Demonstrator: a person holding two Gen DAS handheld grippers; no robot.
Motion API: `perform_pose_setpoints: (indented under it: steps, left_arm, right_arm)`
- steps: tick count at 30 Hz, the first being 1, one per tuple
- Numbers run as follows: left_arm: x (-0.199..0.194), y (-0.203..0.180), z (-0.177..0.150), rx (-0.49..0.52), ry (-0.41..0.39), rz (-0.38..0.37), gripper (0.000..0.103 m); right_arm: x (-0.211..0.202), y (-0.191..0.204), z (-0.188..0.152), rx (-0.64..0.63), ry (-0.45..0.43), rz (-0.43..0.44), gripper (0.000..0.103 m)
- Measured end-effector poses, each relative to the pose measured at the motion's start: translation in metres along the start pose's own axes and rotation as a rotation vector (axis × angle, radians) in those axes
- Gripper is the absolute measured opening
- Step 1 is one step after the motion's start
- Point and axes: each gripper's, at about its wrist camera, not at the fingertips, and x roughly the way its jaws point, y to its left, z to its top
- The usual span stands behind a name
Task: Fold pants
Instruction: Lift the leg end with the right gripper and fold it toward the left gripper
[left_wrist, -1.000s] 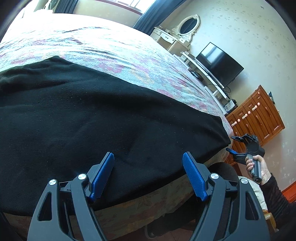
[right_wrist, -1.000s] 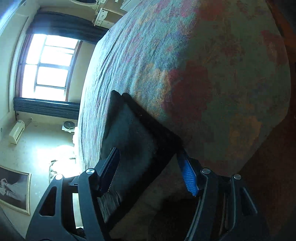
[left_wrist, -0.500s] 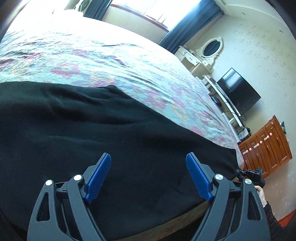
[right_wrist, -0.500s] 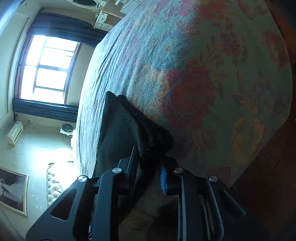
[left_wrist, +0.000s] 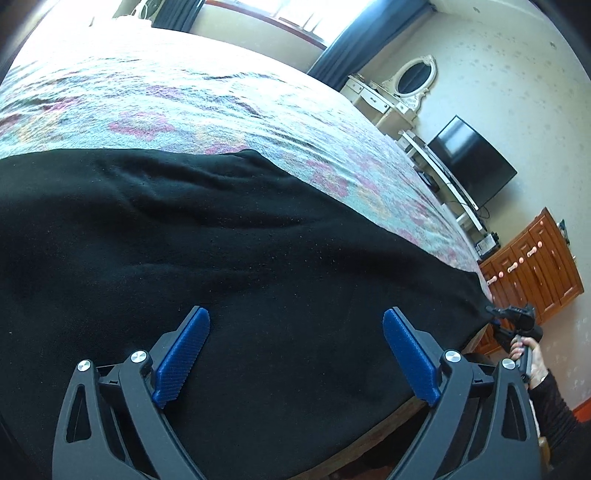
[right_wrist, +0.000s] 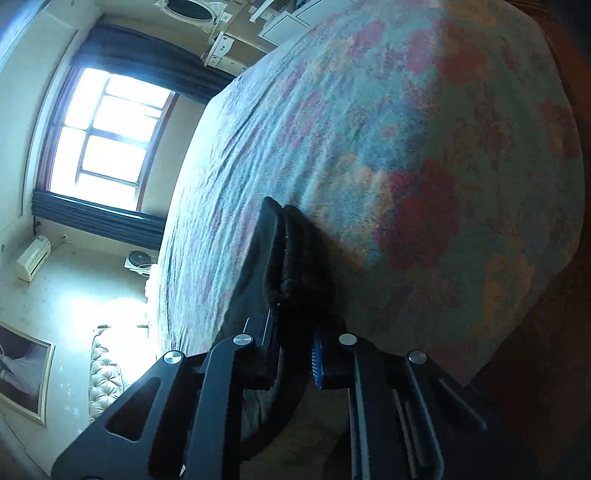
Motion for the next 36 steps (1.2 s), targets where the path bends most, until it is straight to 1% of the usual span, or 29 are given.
perform_pose_setpoints:
  steps: [2,4,9,10,13,16,21,23,27,31,36]
  left_arm:
    - [0.001,-0.001,0.0,0.016,0.006,-0.001,0.094]
    - [-0.001,0.0,0.0,0.001,-0.001,-0.015,0.094]
    - [-0.007,0.001,0.001,-0.009,-0.006,-0.014,0.094]
    - [-0.009,0.001,0.0,-0.01,-0.01,-0.014,0.094]
    - [-0.016,0.002,-0.001,-0.013,-0.025,-0.01,0.094]
    - [-0.028,0.007,-0.003,-0.034,-0.058,0.032,0.094]
    - [-0.048,0.036,0.0,-0.152,-0.119,0.038,0.094]
    - [-0.057,0.046,-0.002,-0.178,-0.134,0.038,0.094]
    - [-0.068,0.057,-0.007,-0.185,-0.15,0.045,0.094]
    - [-0.071,0.06,-0.011,-0.179,-0.15,0.046,0.094]
    - [-0.069,0.058,-0.01,-0.172,-0.146,0.046,0.094]
  right_arm:
    - [-0.009,0.019,0.002,-0.029,-0.014,0.038,0.013]
    - [-0.014,0.042,0.0,-0.068,-0.025,0.073,0.013]
    - [-0.022,0.107,-0.012,-0.216,-0.045,0.115,0.013]
    - [-0.026,0.115,-0.018,-0.25,-0.049,0.12,0.013]
    - [-0.021,0.156,-0.037,-0.362,-0.045,0.133,0.013]
    - [-0.01,0.195,-0.059,-0.46,-0.028,0.163,0.013]
    - [0.003,0.246,-0.11,-0.593,0.015,0.215,0.013]
    - [0.009,0.261,-0.132,-0.647,0.031,0.222,0.013]
    - [0.027,0.287,-0.174,-0.735,0.07,0.231,0.013]
    - [0.051,0.299,-0.209,-0.779,0.122,0.239,0.013]
    - [0.076,0.306,-0.249,-0.845,0.17,0.22,0.013]
